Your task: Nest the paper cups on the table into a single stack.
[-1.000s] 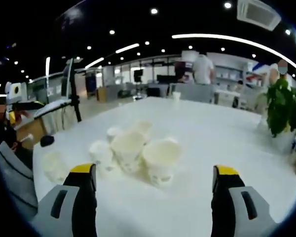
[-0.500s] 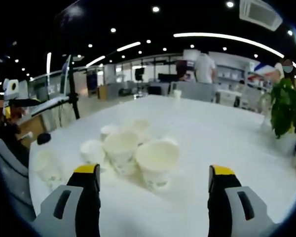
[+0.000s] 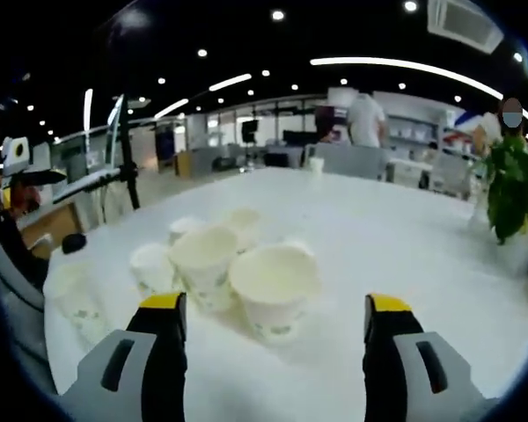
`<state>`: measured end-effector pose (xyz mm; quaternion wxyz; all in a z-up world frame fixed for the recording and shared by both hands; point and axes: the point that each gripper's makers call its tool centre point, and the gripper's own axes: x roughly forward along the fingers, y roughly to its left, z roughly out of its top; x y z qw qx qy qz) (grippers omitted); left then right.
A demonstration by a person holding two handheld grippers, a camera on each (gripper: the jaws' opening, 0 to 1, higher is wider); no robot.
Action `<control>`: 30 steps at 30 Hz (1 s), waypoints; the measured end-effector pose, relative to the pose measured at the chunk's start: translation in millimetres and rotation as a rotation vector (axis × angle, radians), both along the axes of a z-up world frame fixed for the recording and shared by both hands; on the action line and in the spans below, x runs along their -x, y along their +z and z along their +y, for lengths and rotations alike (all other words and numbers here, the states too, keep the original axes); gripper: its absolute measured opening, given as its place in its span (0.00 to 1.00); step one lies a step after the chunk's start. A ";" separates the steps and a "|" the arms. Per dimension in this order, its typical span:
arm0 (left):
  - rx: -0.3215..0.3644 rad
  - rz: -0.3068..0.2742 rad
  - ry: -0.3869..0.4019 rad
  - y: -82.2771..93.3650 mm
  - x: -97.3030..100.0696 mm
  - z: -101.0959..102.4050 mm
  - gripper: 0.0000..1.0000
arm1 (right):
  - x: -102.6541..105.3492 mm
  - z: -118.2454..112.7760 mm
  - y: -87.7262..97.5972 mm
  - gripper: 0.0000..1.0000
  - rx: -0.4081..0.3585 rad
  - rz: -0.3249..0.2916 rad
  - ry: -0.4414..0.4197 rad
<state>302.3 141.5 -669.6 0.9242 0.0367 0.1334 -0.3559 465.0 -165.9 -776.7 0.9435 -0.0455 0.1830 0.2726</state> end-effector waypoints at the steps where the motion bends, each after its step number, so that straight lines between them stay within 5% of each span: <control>1: -0.001 0.002 -0.002 -0.7 0.4 0.1 1.00 | -0.4 0.0 0.2 0.79 0.000 -0.003 0.000; 30: -0.079 0.067 0.034 -22.6 11.0 20.7 1.00 | -29.2 14.5 -24.3 0.60 -0.012 0.016 -0.004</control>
